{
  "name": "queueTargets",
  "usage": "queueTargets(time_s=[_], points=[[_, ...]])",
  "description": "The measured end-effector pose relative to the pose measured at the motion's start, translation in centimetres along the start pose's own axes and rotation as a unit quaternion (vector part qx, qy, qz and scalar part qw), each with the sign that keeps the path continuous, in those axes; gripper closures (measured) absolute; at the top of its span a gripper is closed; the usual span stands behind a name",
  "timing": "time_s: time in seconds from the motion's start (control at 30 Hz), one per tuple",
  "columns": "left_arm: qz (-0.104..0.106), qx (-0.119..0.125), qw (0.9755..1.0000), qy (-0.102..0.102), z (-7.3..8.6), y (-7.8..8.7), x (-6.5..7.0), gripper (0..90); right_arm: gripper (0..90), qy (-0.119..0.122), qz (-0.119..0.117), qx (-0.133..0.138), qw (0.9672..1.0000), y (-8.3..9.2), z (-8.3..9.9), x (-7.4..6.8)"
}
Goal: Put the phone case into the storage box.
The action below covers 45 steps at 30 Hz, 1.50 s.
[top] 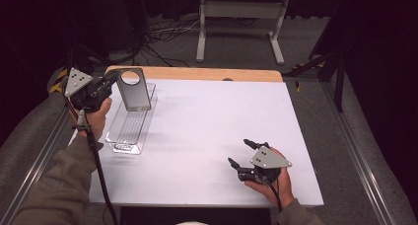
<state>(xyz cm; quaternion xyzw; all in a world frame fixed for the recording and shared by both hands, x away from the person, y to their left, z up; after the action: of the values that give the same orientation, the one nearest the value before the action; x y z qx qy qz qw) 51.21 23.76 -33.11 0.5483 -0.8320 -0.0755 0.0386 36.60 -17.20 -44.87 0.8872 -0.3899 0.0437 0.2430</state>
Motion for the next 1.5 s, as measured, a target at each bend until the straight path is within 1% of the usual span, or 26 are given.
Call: queueTargets(time_s=[0.1, 0.17, 0.2, 0.23, 0.27, 0.3, 0.37, 0.43, 0.5, 0.53, 0.6, 0.7, 0.77, 0.83, 0.93, 0.97, 1.0, 1.07, 1.13, 1.17, 1.23, 1.3, 1.37, 1.4, 1.43, 1.5], points=[[-0.009, -0.01, 0.9999, 0.0, 0.1, -1.6, -1.1, 83.9, 24.8, 0.002, -0.004, -0.007, 1.0, -0.3, 0.2, -0.2], [-0.01, -0.013, 0.9998, 0.008, 0.2, -2.4, -1.6, 83.9, 24.8, 0.002, -0.004, -0.009, 0.9999, -0.5, 0.3, -0.2], [-0.011, -0.016, 0.9998, 0.009, 0.3, -2.8, -1.8, 83.9, 24.8, 0.003, -0.004, -0.012, 0.9999, -0.5, 0.4, -0.2], [-0.011, -0.016, 0.9998, 0.009, 0.3, -2.8, -1.8, 83.9, 24.8, 0.003, -0.005, -0.015, 0.9999, -0.6, 0.4, -0.2], [-0.012, -0.02, 0.9997, 0.011, 0.5, -3.2, -2.1, 83.9, 24.8, 0.003, -0.005, -0.015, 0.9999, -0.6, 0.4, -0.2], [-0.013, -0.017, 0.9997, 0.012, 0.6, -3.7, -2.3, 83.9, 24.8, 0.006, -0.006, -0.016, 0.9998, -0.6, 0.4, -0.3], [-0.02, -0.025, 0.9994, 0.01, 1.0, -4.5, -2.8, 83.9, 24.9, 0.008, -0.005, -0.018, 0.9998, -0.7, 0.4, -0.3], [-0.022, -0.034, 0.9991, 0.012, 1.6, -5.4, -3.2, 83.9, 24.8, 0.007, -0.006, -0.021, 0.9997, -0.9, 0.5, -0.4], [-0.028, -0.044, 0.9986, 0.012, 2.3, -6.5, -3.6, 83.9, 24.8, 0.012, -0.008, -0.026, 0.9996, -1.0, 0.6, -0.5], [-0.028, -0.044, 0.9986, 0.012, 2.3, -6.5, -3.6, 83.9, 24.8, 0.012, -0.008, -0.026, 0.9996, -1.0, 0.6, -0.5], [-0.028, -0.052, 0.9982, 0.013, 2.8, -7.4, -3.7, 83.9, 24.9, 0.014, -0.009, -0.033, 0.9993, -1.2, 0.7, -0.6], [-0.033, -0.063, 0.9974, 0.003, 3.5, -8.5, -4.1, 83.8, 24.9, 0.016, -0.012, -0.034, 0.9992, -1.5, 0.7, -0.7], [-0.03, -0.068, 0.9972, 0.01, 4.0, -9.2, -4.5, 83.8, 24.9, 0.018, -0.012, -0.036, 0.9991, -1.6, 0.8, -0.7], [-0.029, -0.069, 0.9971, 0.013, 4.1, -9.4, -4.5, 83.8, 24.9, 0.018, -0.016, -0.04, 0.9989, -1.7, 0.9, -0.8], [-0.028, -0.073, 0.9969, 0.008, 4.6, -10.3, -4.9, 83.7, 24.9, 0.023, -0.019, -0.044, 0.9986, -1.8, 1.0, -1.0], [-0.024, -0.071, 0.9971, 0.009, 4.7, -10.4, -4.8, 83.7, 24.8, 0.024, -0.02, -0.044, 0.9986, -1.9, 1.0, -1.0], [-0.025, -0.07, 0.9972, 0.007, 4.7, -10.6, -4.9, 83.7, 24.9, 0.025, -0.02, -0.044, 0.9985, -1.9, 1.0, -1.0], [-0.021, -0.07, 0.9973, 0.011, 4.8, -10.9, -4.9, 83.7, 24.9, 0.026, -0.019, -0.045, 0.9985, -1.9, 1.0, -1.0], [-0.022, -0.073, 0.9971, 0.005, 5.0, -11.1, -5.0, 83.7, 24.8, 0.026, -0.019, -0.046, 0.9984, -1.8, 1.1, -1.0], [-0.017, -0.07, 0.9974, 0.004, 4.9, -11.1, -5.0, 83.7, 24.9, 0.026, -0.018, -0.046, 0.9984, -1.8, 1.1, -1.0], [-0.015, -0.068, 0.9976, 0.0, 5.0, -11.3, -4.9, 83.6, 24.9, 0.023, -0.018, -0.046, 0.9985, -1.7, 1.1, -0.9], [-0.012, -0.064, 0.9979, 0.001, 5.0, -11.4, -4.9, 83.6, 25.4, 0.024, -0.019, -0.048, 0.9984, -1.7, 1.1, -1.0], [-0.009, -0.064, 0.9979, -0.002, 5.1, -11.5, -5.0, 83.5, 25.7, 0.027, -0.019, -0.047, 0.9983, -1.7, 1.1, -1.0], [-0.009, -0.064, 0.9979, -0.002, 5.1, -11.5, -5.0, 83.1, 25.7, 0.028, -0.02, -0.047, 0.9983, -1.6, 1.0, -1.0], [-0.016, -0.066, 0.9977, -0.011, 5.2, -11.8, -5.1, 81.9, 25.7, 0.027, -0.02, -0.046, 0.9984, -1.6, 1.0, -1.0], [-0.011, -0.065, 0.9978, -0.012, 5.3, -11.9, -5.1, 80.7, 25.7, 0.027, -0.02, -0.046, 0.9984, -1.6, 1.0, -1.0]])
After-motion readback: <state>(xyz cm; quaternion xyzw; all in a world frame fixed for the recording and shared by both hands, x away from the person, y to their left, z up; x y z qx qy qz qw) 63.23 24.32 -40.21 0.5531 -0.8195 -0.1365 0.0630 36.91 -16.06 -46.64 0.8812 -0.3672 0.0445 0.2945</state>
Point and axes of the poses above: each handheld gripper's, and its own axes: y roughly backward along the jaws, z roughly out of its underside, x roughly to its right, the point moved 7 cm from there along -y, roughly forward along the jaws, and after that the axes turned 1 degree about -x, right-handed, at the moved point
